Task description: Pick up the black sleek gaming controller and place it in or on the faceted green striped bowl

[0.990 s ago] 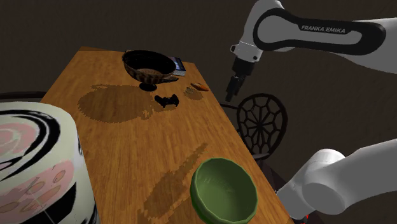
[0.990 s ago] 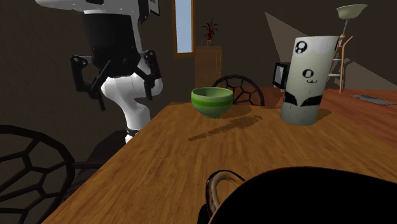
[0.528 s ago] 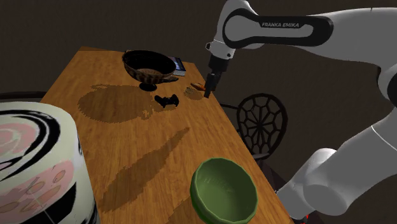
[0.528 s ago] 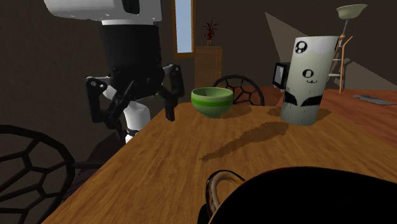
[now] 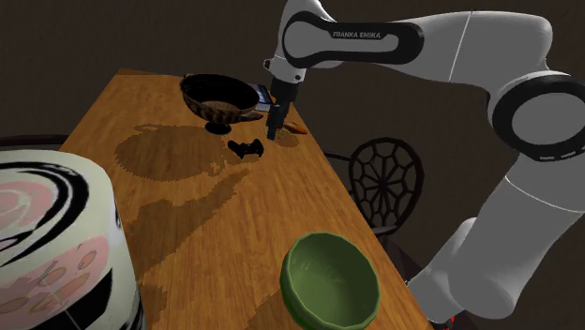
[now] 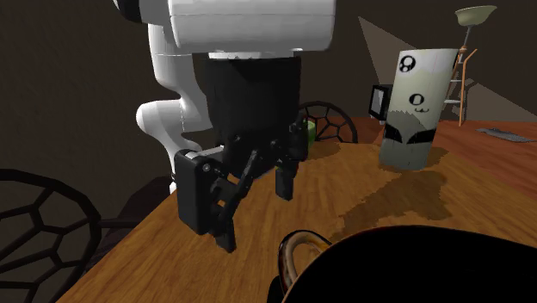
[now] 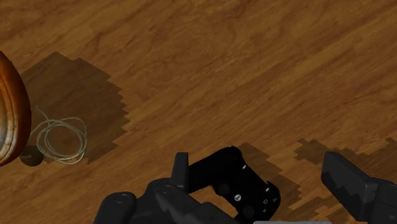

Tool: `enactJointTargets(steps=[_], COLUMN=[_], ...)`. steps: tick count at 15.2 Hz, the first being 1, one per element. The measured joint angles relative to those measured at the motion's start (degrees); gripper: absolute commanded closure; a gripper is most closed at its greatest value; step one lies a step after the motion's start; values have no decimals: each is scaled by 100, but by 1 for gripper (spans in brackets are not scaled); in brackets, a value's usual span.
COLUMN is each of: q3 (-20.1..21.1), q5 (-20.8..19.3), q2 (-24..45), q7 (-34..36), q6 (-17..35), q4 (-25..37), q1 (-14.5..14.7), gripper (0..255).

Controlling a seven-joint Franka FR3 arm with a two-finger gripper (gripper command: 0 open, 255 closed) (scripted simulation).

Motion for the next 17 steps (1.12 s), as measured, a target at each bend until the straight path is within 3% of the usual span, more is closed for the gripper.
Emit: enactJointTargets(steps=[8, 17], q3=[246, 257], q5=[-161, -174], q2=[1582, 1740], q7=[-253, -296], q6=[-260, 222], q4=[1879, 1553], q1=[321, 339], gripper=[0, 0])
